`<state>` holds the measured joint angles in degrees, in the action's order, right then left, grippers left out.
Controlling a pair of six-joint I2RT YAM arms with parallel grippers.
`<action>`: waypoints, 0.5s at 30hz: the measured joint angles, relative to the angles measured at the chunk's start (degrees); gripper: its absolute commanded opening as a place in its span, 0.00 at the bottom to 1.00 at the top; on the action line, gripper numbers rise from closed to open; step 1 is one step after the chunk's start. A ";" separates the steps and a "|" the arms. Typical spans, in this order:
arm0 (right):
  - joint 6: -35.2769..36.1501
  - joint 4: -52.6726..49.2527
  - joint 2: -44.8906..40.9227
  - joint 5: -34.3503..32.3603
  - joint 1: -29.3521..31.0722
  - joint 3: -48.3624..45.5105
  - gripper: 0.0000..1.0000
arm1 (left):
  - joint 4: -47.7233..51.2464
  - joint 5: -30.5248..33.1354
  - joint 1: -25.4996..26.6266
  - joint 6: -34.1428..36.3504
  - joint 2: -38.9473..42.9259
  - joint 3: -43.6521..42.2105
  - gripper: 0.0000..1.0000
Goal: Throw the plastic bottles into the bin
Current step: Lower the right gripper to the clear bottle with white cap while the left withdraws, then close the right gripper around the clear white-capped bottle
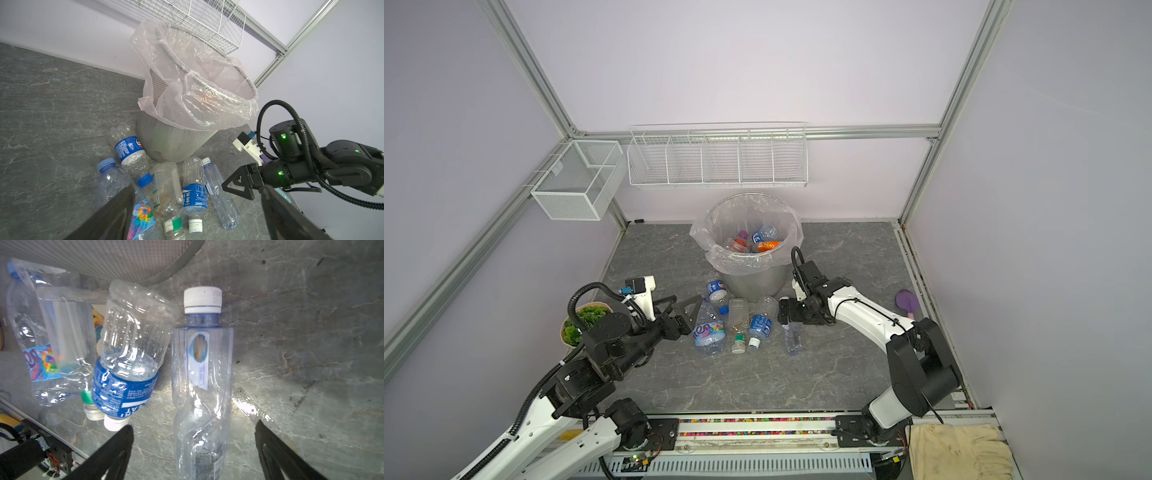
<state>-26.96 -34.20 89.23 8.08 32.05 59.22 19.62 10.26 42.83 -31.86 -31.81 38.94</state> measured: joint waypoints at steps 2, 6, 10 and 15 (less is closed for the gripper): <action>-0.31 0.37 0.70 -0.83 0.44 -0.02 0.91 | 0.02 0.04 0.00 -0.26 0.63 -0.28 0.94; -1.22 1.70 2.62 -1.86 1.07 -0.42 0.82 | 0.02 0.31 0.00 -0.63 1.22 -0.33 0.94; -1.57 2.51 5.35 -2.32 1.62 -0.55 0.77 | 0.02 0.33 0.00 -0.66 1.20 -0.33 0.94; -1.60 2.82 7.52 -3.76 2.69 -0.74 0.66 | 0.02 0.37 0.00 -0.66 1.22 -0.33 0.94</action>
<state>-28.56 -31.38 96.75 4.32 34.74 58.48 19.64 10.63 42.83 -32.51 -30.59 38.61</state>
